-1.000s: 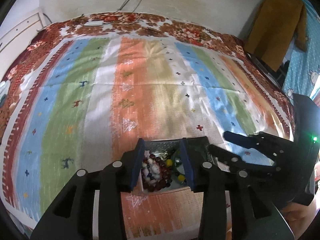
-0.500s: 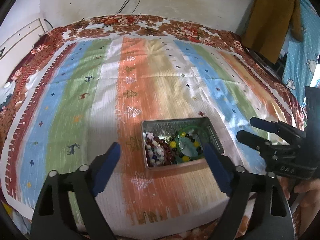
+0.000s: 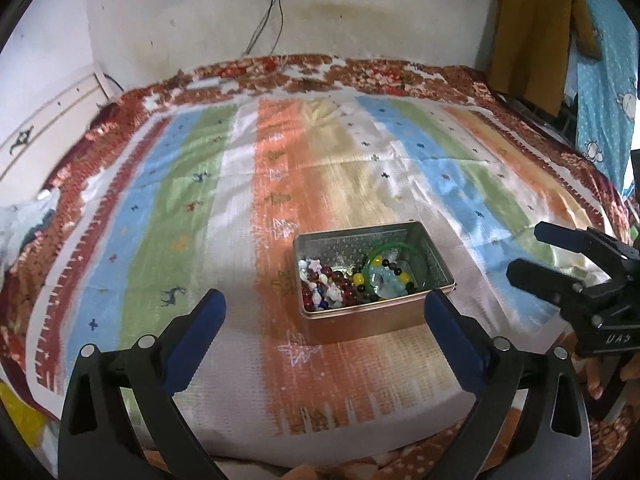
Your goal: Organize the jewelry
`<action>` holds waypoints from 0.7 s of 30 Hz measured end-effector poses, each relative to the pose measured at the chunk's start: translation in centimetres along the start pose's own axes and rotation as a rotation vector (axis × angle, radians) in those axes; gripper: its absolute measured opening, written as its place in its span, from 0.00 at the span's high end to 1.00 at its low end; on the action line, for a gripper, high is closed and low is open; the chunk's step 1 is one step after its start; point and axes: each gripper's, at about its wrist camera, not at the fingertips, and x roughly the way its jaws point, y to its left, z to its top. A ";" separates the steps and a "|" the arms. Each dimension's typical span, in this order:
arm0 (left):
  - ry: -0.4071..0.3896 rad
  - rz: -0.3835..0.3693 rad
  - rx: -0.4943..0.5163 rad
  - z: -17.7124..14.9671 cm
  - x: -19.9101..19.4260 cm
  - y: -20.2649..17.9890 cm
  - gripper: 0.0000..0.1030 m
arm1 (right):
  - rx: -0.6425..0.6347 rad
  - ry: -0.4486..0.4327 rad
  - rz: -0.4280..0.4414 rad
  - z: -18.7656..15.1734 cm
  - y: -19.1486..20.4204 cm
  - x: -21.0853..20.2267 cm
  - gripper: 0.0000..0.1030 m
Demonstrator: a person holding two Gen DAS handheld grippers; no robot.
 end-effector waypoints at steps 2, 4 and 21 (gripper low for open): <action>-0.013 0.000 0.005 -0.3 -0.3 -0.4 0.05 | -0.019 -0.007 -0.011 -0.4 0.4 -0.2 0.05; -0.021 0.018 0.008 -0.6 -0.4 -0.6 0.05 | -0.032 -0.022 -0.013 -0.7 0.5 -0.6 0.05; -0.058 -0.018 -0.041 -1.3 -1.2 -0.6 0.05 | -0.025 -0.091 -0.013 -1.8 0.3 -2.0 0.05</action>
